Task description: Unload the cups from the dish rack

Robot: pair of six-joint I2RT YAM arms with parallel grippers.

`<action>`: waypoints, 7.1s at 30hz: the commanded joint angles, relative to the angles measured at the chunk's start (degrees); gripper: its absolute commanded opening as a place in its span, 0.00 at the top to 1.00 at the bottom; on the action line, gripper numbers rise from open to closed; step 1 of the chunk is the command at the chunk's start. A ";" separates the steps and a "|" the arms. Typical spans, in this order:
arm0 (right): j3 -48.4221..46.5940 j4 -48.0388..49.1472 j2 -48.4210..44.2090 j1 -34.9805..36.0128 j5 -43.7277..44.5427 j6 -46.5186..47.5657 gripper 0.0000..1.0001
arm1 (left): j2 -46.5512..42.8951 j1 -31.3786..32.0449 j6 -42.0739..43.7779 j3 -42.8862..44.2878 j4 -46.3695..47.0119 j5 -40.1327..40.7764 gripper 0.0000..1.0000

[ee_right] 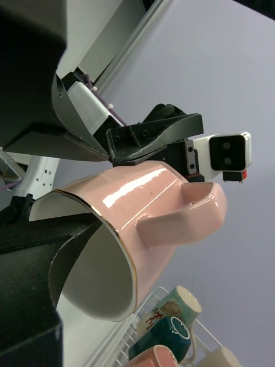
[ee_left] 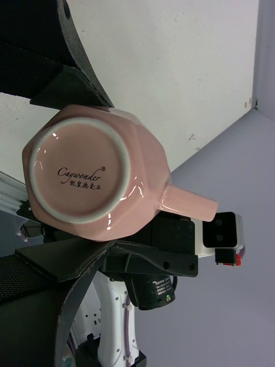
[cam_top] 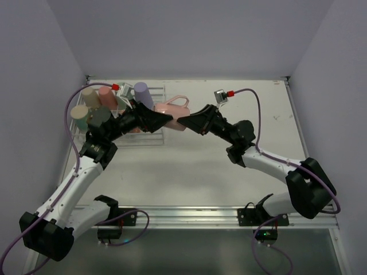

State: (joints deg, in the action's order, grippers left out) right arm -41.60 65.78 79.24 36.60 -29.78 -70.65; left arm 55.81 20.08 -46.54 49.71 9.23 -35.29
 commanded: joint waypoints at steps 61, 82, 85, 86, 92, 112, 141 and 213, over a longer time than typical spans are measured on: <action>-80.73 -112.01 46.08 -35.10 44.46 67.40 1.00 | -21.62 12.79 33.71 -10.60 -24.97 30.63 0.00; -84.87 -114.03 52.24 -38.71 33.38 67.84 0.96 | -16.44 12.09 33.80 -10.07 -24.62 31.51 0.00; -84.96 -113.24 51.98 -38.71 34.35 67.93 0.87 | -15.82 11.57 33.80 -9.99 -24.53 31.33 0.00; -85.39 -113.24 51.98 -38.71 34.52 68.01 0.82 | -15.73 11.48 33.71 -9.99 -24.61 31.51 0.00; -87.07 -113.24 52.33 -38.80 34.44 68.19 0.56 | -15.03 10.16 33.54 -9.99 -24.53 31.77 0.00; -61.61 -87.53 14.65 -37.04 19.25 56.52 0.01 | -7.14 9.28 28.09 2.92 -27.25 56.78 0.00; -28.27 -68.85 -6.91 -18.58 1.83 49.30 0.01 | 26.09 -2.06 2.86 11.54 -29.37 75.10 0.00; -15.61 3.65 18.84 7.52 4.82 -11.78 0.33 | -15.03 -5.84 -7.07 -9.63 3.86 21.40 0.72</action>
State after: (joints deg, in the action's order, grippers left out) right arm -55.99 57.78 97.34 43.90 -21.91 -78.56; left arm 42.00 14.63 -50.15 38.74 2.79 -10.59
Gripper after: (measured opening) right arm 0.706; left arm 0.745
